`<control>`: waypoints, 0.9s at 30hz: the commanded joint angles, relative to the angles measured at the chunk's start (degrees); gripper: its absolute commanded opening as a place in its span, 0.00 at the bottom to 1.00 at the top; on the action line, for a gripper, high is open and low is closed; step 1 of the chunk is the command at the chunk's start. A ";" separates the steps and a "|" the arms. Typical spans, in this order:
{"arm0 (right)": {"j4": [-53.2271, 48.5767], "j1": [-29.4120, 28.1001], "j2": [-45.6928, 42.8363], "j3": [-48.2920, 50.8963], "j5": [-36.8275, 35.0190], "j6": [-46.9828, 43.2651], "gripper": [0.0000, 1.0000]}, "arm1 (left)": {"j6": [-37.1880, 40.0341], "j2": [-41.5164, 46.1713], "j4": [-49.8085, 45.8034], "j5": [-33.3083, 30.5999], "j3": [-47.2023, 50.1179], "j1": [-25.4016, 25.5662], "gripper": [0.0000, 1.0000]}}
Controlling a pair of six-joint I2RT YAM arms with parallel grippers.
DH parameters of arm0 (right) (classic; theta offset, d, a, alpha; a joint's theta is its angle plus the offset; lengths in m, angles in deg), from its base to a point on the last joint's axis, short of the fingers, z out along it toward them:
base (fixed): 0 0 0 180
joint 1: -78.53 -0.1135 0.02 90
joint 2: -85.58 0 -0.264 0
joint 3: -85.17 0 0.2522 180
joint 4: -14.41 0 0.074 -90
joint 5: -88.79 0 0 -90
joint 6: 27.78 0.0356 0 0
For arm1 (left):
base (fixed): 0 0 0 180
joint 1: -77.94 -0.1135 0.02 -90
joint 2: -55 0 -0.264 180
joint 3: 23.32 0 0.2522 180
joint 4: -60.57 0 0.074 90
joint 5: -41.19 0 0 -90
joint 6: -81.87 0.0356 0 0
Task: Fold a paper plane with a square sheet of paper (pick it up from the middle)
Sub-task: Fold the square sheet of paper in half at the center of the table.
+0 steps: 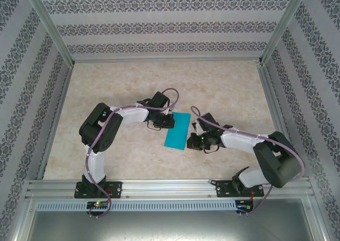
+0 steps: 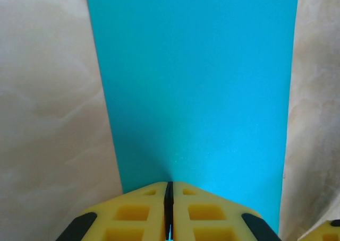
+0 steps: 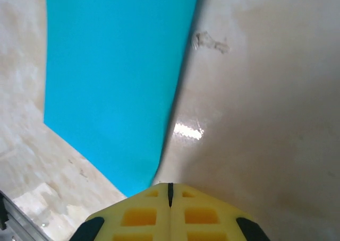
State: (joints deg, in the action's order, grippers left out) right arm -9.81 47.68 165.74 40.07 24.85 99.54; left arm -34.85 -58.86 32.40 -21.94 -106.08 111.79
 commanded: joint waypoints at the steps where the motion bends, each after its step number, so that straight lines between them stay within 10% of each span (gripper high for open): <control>1: -0.31 1.14 -1.70 -2.81 -0.40 -0.32 0.04 | 2.02 -4.31 -9.50 -6.99 3.06 -1.60 0.13; 27: 11.54 10.95 22.49 -17.17 3.10 -3.35 0.04 | 3.25 -1.21 -11.26 -8.06 4.76 -1.72 0.13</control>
State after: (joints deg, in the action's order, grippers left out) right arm 1.80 57.56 187.14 24.08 28.00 98.21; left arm -33.60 -57.70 32.18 -22.99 -104.92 111.50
